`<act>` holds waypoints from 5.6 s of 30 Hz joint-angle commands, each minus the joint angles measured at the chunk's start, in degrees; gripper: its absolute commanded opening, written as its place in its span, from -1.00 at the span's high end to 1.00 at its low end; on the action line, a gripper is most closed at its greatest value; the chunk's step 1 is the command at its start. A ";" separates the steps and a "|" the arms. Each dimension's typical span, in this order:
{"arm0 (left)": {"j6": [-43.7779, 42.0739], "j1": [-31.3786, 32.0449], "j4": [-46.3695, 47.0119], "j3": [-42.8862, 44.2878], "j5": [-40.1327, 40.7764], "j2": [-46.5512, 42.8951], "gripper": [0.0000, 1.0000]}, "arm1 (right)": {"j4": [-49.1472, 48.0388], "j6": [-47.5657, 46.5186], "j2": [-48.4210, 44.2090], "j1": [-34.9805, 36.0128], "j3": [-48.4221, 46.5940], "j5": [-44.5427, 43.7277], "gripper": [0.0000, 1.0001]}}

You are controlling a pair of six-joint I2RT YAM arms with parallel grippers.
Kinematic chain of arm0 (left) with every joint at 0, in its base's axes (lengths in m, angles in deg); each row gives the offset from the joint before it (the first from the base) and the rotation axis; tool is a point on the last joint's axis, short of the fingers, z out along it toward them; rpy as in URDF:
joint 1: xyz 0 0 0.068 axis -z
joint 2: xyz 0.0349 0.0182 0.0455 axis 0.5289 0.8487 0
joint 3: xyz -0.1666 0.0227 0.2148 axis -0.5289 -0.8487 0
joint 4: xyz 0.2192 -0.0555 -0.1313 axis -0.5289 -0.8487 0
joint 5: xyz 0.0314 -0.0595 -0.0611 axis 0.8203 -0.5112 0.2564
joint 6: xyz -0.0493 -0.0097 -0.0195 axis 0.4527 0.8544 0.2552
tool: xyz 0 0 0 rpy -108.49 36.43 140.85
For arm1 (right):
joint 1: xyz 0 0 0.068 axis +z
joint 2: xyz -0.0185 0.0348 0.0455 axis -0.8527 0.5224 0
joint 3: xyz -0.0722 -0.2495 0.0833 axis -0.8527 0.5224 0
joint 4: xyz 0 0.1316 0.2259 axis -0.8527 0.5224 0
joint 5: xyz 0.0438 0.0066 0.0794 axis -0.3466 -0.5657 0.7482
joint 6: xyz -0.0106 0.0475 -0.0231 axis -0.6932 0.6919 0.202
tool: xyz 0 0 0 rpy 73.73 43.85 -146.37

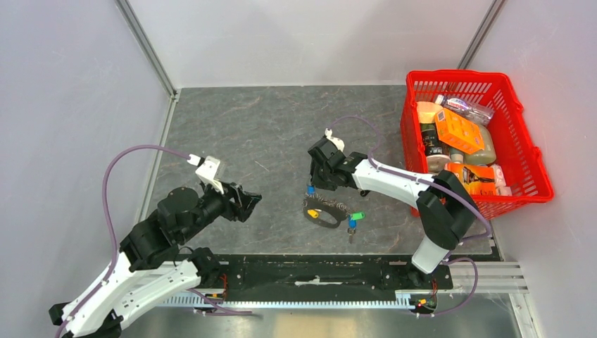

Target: Put the keys on the keyring

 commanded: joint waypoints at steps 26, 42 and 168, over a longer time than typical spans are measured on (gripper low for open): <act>-2.45 0.12 -0.81 -1.65 4.81 -3.71 -0.52 | -8.08 17.38 1.77 -1.00 7.56 -0.73 0.23; -2.73 0.12 -0.90 -1.92 4.49 -3.96 -0.53 | -12.44 21.08 3.47 -2.50 8.96 1.39 0.27; -3.06 0.12 -1.43 -2.12 5.20 -3.17 -0.56 | -2.16 4.93 2.01 1.50 -2.58 2.06 0.12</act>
